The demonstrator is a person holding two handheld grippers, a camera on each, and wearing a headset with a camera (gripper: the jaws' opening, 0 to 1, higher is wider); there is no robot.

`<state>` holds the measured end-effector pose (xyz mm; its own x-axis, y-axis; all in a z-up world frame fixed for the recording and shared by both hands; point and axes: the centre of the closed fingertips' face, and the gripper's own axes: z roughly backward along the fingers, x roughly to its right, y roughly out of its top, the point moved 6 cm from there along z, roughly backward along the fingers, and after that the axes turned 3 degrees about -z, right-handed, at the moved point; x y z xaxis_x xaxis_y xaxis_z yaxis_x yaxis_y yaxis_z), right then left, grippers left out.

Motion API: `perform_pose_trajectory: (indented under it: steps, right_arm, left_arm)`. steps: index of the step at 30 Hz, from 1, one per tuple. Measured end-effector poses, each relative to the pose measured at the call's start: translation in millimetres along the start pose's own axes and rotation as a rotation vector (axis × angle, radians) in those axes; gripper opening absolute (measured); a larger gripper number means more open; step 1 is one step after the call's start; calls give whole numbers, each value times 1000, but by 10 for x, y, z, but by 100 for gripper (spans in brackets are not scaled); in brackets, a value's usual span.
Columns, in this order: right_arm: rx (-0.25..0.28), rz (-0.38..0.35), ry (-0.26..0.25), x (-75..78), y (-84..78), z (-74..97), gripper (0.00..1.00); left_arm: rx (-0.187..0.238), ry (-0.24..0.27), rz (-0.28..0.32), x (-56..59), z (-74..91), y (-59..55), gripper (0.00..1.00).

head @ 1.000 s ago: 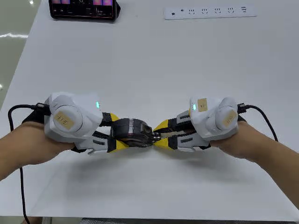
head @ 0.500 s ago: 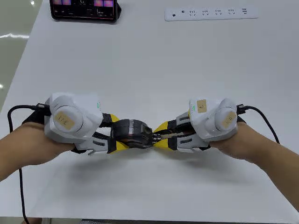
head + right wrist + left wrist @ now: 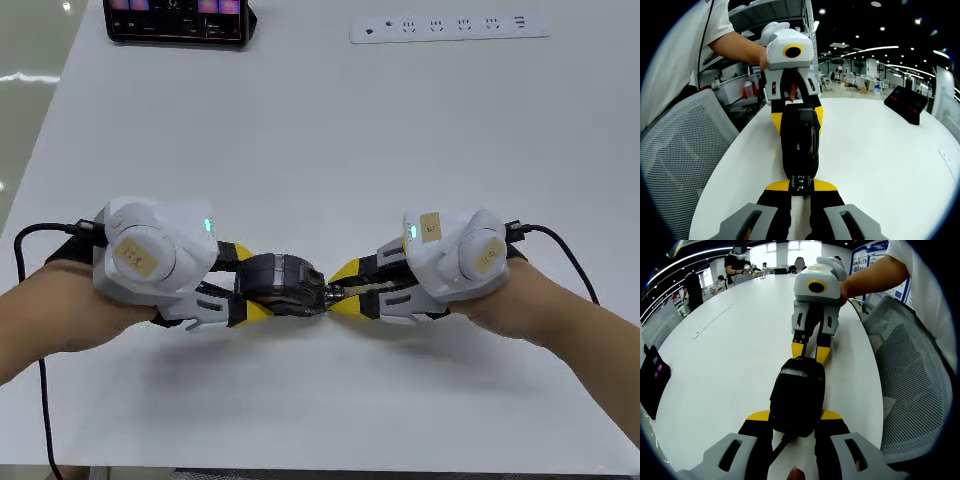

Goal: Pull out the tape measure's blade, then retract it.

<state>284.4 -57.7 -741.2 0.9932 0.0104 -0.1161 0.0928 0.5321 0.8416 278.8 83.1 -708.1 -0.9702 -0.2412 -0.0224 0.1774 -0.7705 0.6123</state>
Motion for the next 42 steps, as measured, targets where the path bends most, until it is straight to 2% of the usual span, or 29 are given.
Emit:
perform_pose_trajectory:
  steps: [20,42]
  right_arm:
    - [-42,-6,-14,-10,-97,275,10]
    - [-65,-16,-62,-60,-235,514,10]
  left_arm:
    - [-7,-2,-9,11,17,-1,27]
    - [-6,-3,-5,19,8,4,27]
